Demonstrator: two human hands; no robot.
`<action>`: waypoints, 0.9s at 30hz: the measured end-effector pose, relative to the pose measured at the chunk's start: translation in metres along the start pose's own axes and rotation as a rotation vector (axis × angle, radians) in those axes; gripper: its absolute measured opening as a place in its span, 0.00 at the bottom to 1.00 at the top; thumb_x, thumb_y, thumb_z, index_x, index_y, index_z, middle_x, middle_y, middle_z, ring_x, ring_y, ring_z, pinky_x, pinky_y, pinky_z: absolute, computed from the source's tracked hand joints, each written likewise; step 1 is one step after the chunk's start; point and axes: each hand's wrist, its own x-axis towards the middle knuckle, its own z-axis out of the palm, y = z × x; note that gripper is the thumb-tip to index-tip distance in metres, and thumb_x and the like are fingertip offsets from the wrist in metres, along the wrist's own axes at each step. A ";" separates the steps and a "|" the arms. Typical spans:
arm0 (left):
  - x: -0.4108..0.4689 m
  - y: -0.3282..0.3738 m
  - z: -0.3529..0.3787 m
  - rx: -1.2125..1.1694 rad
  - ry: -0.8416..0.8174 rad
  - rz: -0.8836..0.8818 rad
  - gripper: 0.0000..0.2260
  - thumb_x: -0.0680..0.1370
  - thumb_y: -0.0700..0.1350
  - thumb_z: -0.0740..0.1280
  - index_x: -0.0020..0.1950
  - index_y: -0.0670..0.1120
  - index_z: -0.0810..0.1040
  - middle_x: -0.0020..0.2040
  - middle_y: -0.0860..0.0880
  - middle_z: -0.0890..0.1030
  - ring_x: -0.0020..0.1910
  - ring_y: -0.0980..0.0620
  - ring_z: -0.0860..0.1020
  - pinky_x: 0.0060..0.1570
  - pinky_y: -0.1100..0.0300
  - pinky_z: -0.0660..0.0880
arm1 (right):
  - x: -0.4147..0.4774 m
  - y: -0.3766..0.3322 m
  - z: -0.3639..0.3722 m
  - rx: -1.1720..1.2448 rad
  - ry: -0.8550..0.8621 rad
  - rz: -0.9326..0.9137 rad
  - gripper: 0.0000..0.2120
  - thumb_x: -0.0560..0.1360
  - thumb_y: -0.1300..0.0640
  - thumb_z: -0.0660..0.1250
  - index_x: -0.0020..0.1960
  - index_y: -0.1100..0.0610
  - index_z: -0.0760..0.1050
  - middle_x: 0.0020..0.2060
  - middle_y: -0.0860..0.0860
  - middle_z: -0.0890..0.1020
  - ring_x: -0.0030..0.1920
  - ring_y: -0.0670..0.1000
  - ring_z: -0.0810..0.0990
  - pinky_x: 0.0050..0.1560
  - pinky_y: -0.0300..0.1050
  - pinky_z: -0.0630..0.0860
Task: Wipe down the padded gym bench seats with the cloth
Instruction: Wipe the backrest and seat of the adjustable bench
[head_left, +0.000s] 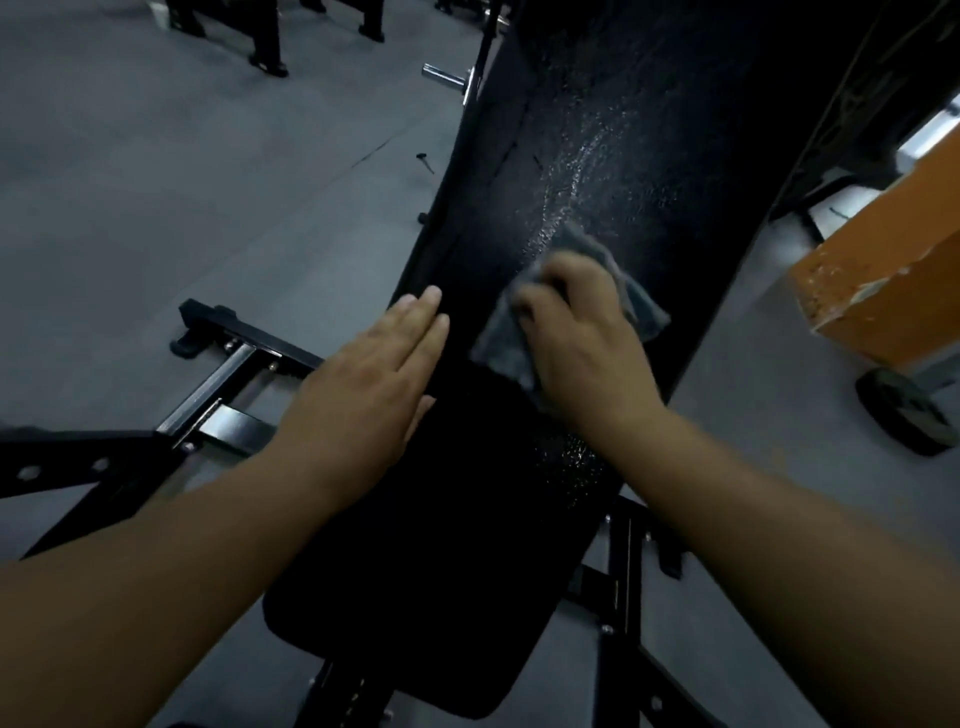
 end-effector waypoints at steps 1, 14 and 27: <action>0.000 0.001 0.000 0.002 -0.004 0.001 0.33 0.75 0.45 0.73 0.77 0.39 0.64 0.80 0.41 0.59 0.77 0.43 0.63 0.70 0.47 0.68 | -0.015 0.008 -0.008 -0.028 -0.008 -0.041 0.12 0.76 0.57 0.69 0.58 0.59 0.79 0.59 0.60 0.74 0.60 0.61 0.72 0.58 0.54 0.73; 0.003 -0.002 -0.008 0.062 -0.040 -0.010 0.34 0.73 0.46 0.75 0.76 0.40 0.66 0.78 0.42 0.62 0.75 0.44 0.66 0.68 0.49 0.69 | 0.096 -0.010 -0.008 -0.004 0.208 0.652 0.23 0.78 0.64 0.60 0.73 0.58 0.69 0.70 0.60 0.67 0.71 0.60 0.63 0.72 0.50 0.59; 0.038 0.027 -0.034 -0.058 -0.057 -0.166 0.35 0.78 0.56 0.68 0.79 0.42 0.59 0.80 0.43 0.57 0.78 0.43 0.59 0.74 0.49 0.61 | 0.048 0.028 -0.045 -0.012 -0.074 0.437 0.29 0.71 0.67 0.60 0.72 0.56 0.70 0.79 0.60 0.58 0.79 0.60 0.54 0.78 0.59 0.53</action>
